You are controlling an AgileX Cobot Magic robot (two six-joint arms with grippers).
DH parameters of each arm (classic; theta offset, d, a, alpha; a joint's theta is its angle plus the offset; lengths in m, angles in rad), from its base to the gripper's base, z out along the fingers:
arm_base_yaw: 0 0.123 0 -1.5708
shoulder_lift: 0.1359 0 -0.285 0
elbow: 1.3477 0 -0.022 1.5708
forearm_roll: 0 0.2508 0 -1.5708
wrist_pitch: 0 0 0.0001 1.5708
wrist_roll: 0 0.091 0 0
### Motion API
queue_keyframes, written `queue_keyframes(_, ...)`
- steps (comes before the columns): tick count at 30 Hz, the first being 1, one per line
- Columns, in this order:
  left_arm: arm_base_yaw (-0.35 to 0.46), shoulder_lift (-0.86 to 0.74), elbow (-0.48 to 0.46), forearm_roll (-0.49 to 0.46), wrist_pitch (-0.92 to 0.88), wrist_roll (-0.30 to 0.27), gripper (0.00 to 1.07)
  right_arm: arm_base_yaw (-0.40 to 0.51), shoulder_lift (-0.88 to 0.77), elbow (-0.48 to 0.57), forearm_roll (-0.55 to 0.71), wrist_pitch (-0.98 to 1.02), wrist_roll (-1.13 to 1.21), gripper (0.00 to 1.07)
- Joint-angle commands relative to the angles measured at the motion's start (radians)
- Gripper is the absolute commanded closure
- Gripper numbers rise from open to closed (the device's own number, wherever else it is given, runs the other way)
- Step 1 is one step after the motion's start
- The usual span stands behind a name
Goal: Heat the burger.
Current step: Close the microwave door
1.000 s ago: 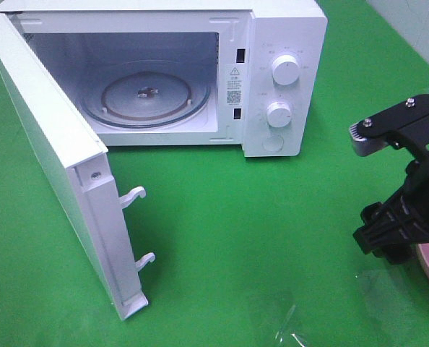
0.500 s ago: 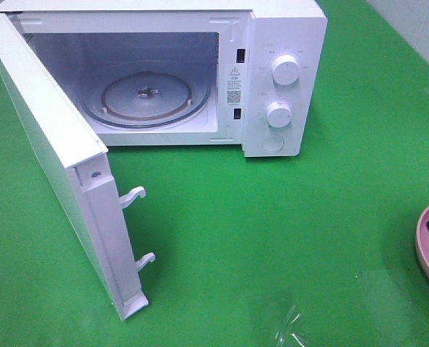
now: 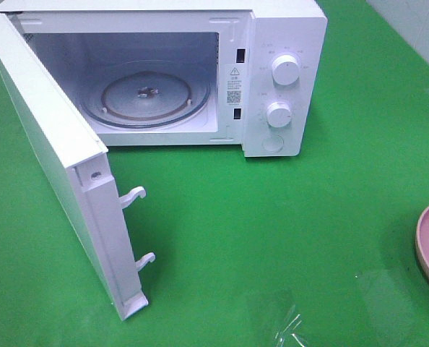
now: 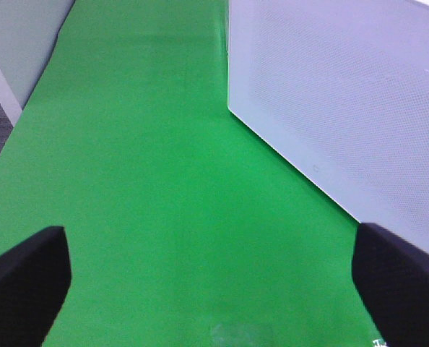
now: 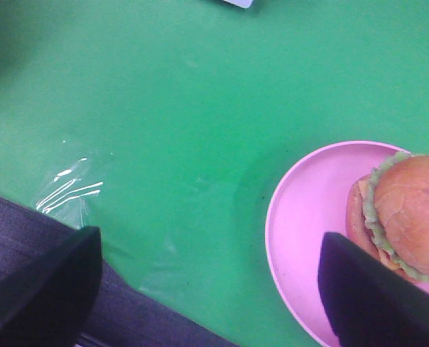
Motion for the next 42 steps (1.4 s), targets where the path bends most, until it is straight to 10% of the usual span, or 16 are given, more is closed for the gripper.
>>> queue_keyframes(1, 0.000, -0.019, 0.005, 0.001, -0.014, -0.001, 0.09, -0.040, -0.065, -0.001, -0.001, -0.003, -0.013, 0.31)
queue_keyframes(12, 0.000, -0.019, 0.005, 0.001, -0.014, -0.001, 0.09, -0.293, -0.255, 0.056, 0.017, -0.052, -0.084, 0.31)
queue_keyframes(42, 0.000, -0.020, 0.005, 0.001, -0.014, -0.001, 0.09, -0.423, -0.494, 0.145, 0.066, -0.042, -0.126, 0.31)
